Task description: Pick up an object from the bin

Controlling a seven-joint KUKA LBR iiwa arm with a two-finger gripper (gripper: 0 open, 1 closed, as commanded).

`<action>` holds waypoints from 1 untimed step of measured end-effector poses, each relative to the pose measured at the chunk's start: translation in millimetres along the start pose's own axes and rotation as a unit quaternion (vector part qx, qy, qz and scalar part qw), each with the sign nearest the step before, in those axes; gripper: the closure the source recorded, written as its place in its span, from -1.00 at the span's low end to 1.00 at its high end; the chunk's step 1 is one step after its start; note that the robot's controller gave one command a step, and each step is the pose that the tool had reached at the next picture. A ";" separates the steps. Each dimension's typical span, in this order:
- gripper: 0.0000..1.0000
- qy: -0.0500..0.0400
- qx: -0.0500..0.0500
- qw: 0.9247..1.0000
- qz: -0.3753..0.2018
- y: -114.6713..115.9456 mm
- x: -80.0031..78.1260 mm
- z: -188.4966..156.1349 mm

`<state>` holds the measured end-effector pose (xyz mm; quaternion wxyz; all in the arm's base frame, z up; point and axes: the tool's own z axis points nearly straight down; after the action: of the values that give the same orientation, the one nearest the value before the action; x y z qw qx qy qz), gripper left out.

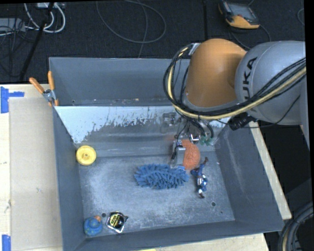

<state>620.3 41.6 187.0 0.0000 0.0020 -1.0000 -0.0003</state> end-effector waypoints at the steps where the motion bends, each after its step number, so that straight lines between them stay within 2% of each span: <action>1: -1.00 -0.003 0.000 1.000 -0.003 2.6 13.2 52.6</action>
Offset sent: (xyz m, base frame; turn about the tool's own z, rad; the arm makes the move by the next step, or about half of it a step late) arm -0.0510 0.0024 -0.0852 0.0319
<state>607.1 44.2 134.4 -0.0028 0.0055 -1.0000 -0.0004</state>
